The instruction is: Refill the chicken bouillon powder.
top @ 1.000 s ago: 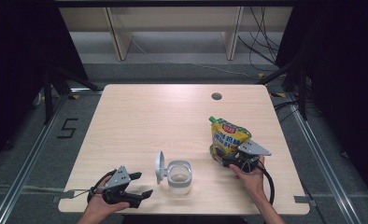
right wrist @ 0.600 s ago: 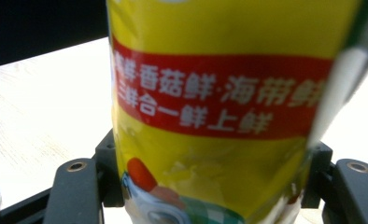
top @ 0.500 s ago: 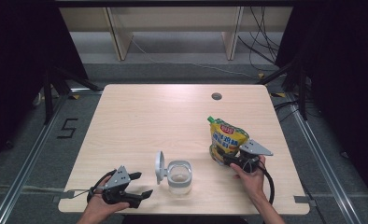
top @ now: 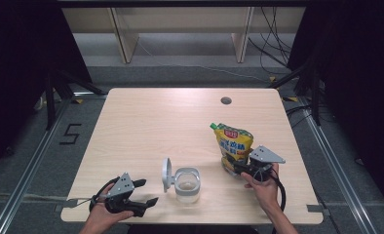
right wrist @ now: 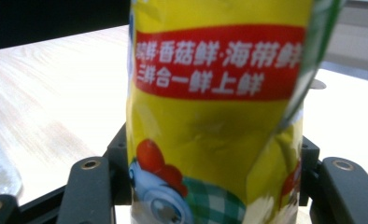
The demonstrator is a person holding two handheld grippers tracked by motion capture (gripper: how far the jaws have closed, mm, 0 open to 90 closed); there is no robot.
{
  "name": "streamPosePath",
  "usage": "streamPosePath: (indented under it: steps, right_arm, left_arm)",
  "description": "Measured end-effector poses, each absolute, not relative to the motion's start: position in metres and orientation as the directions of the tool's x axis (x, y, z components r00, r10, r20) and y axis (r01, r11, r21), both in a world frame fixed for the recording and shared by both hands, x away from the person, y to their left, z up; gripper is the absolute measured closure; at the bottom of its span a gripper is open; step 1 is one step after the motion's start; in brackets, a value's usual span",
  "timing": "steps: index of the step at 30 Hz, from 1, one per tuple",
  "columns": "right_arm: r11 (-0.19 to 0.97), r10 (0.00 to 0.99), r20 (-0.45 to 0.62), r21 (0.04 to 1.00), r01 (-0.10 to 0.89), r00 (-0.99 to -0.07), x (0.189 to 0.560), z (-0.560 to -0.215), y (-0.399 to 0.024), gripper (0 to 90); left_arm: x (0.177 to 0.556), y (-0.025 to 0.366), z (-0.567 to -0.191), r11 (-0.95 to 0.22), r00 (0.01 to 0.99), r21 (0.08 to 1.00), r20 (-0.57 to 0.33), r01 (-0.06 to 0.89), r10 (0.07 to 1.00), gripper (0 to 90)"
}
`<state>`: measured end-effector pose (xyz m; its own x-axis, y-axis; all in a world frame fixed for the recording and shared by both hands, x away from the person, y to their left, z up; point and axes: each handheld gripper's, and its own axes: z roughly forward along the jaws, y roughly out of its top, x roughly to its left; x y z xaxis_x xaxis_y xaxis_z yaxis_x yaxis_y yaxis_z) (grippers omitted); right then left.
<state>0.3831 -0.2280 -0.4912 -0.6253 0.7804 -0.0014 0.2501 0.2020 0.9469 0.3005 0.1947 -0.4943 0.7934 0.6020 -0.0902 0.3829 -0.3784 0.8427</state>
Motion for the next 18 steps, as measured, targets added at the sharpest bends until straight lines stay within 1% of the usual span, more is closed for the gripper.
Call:
streamPosePath:
  steps: [1,2,3,4,7,8,9,10,12,13,15,18]
  right_arm:
    - [0.223,0.781,-0.028,0.946,0.237,-0.624,0.381,-0.489,-0.229,39.7]
    - [0.218,0.788,-0.012,0.941,0.26,-0.616,0.377,-0.488,-0.229,39.8]
    - [0.232,0.784,-0.033,0.942,0.244,-0.62,0.377,-0.487,-0.23,39.8]
    - [0.224,0.786,-0.022,0.942,0.251,-0.617,0.375,-0.486,-0.229,39.8]
    - [0.234,0.792,-0.049,0.945,0.229,-0.609,0.372,-0.483,-0.232,39.9]
    - [0.249,0.79,-0.059,0.941,0.231,-0.61,0.37,-0.481,-0.233,39.9]
    - [0.266,0.792,-0.097,0.944,0.197,-0.603,0.369,-0.479,-0.233,39.9]
    - [0.292,0.784,-0.136,0.942,0.168,-0.605,0.369,-0.476,-0.235,39.9]
    - [0.304,0.782,-0.149,0.939,0.162,-0.606,0.363,-0.471,-0.234,39.9]
    - [0.334,0.773,-0.186,0.932,0.139,-0.606,0.362,-0.468,-0.234,39.9]
    - [0.36,0.764,-0.222,0.926,0.115,-0.606,0.357,-0.464,-0.232,40.0]
    - [0.376,0.75,-0.25,0.923,0.083,-0.612,0.347,-0.457,-0.23,39.9]
  left_arm:
    - [0.3,0.194,-0.495,-0.371,0.79,0.848,-0.086,0.378,0.607,22.1]
    - [0.301,0.196,-0.495,-0.401,0.792,0.84,-0.056,0.367,0.607,22.1]
    - [0.299,0.194,-0.496,-0.365,0.78,0.843,-0.098,0.395,0.618,22.0]
    - [0.299,0.194,-0.495,-0.366,0.782,0.843,-0.098,0.394,0.616,22.1]
    - [0.299,0.195,-0.495,-0.372,0.786,0.839,-0.102,0.397,0.61,22.0]
    - [0.3,0.195,-0.495,-0.379,0.787,0.842,-0.082,0.383,0.612,22.1]
    - [0.301,0.195,-0.495,-0.391,0.79,0.842,-0.065,0.371,0.61,22.1]
    - [0.3,0.194,-0.495,-0.372,0.79,0.848,-0.086,0.378,0.607,22.1]
    - [0.3,0.194,-0.495,-0.369,0.788,0.849,-0.088,0.379,0.609,22.0]
    - [0.3,0.195,-0.495,-0.369,0.788,0.848,-0.088,0.38,0.609,22.1]
    - [0.3,0.195,-0.495,-0.371,0.789,0.846,-0.089,0.382,0.608,22.1]
    - [0.3,0.196,-0.495,-0.377,0.789,0.844,-0.086,0.383,0.608,22.1]
